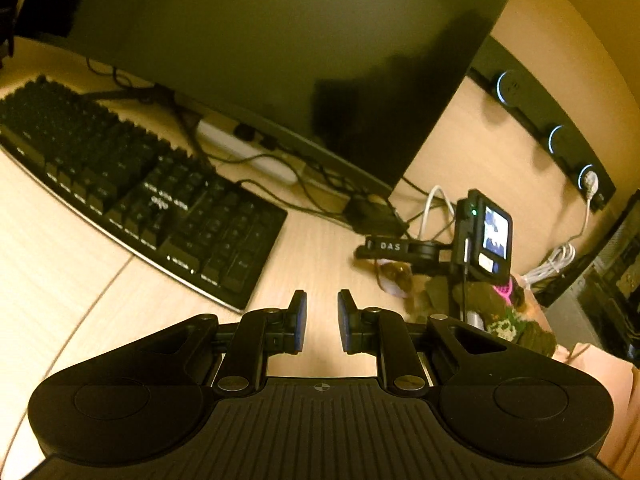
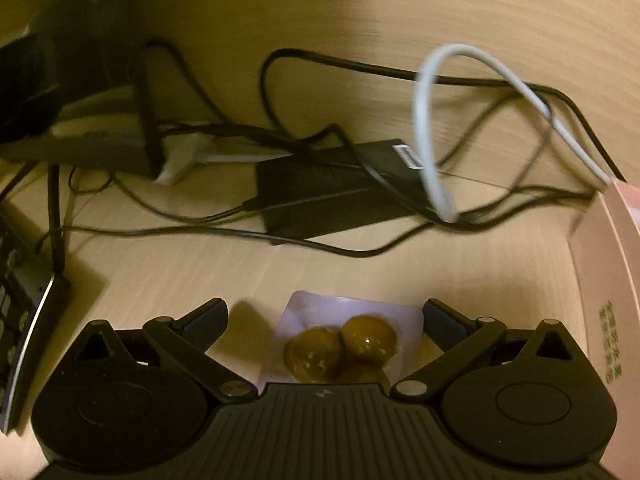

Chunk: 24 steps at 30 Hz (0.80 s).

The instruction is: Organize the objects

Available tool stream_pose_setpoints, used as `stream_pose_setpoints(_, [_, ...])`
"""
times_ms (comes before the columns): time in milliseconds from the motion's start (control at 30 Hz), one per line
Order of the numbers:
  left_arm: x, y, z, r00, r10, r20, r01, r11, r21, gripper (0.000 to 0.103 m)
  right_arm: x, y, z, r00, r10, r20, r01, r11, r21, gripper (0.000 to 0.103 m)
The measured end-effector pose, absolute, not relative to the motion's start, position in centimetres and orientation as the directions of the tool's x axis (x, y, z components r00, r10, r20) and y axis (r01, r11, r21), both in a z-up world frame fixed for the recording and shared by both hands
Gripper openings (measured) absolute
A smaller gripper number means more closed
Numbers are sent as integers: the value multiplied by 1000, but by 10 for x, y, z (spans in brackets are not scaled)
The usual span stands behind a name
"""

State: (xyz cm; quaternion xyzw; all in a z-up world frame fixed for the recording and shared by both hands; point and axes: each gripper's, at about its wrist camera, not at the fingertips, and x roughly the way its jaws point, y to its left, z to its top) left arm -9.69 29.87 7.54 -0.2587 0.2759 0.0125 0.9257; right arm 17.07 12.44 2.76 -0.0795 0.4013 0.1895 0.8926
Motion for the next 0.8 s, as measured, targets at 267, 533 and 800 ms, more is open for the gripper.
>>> stream_pose_setpoints(267, [-74, 274, 68, 828, -182, -530, -112, 873, -475, 18, 129, 106, 50, 582, 352, -733, -494, 869, 25, 71])
stream_pose_setpoints(533, [-41, 200, 47, 726, -213, -654, -53, 931, -362, 18, 42, 0, 90, 648, 395, -652, -497, 867, 31, 71])
stream_pose_setpoints(800, [-20, 87, 32, 689, -222, -690, 97, 972, -215, 18, -14, -121, 75, 745, 162, -647, -304, 946, -114, 71])
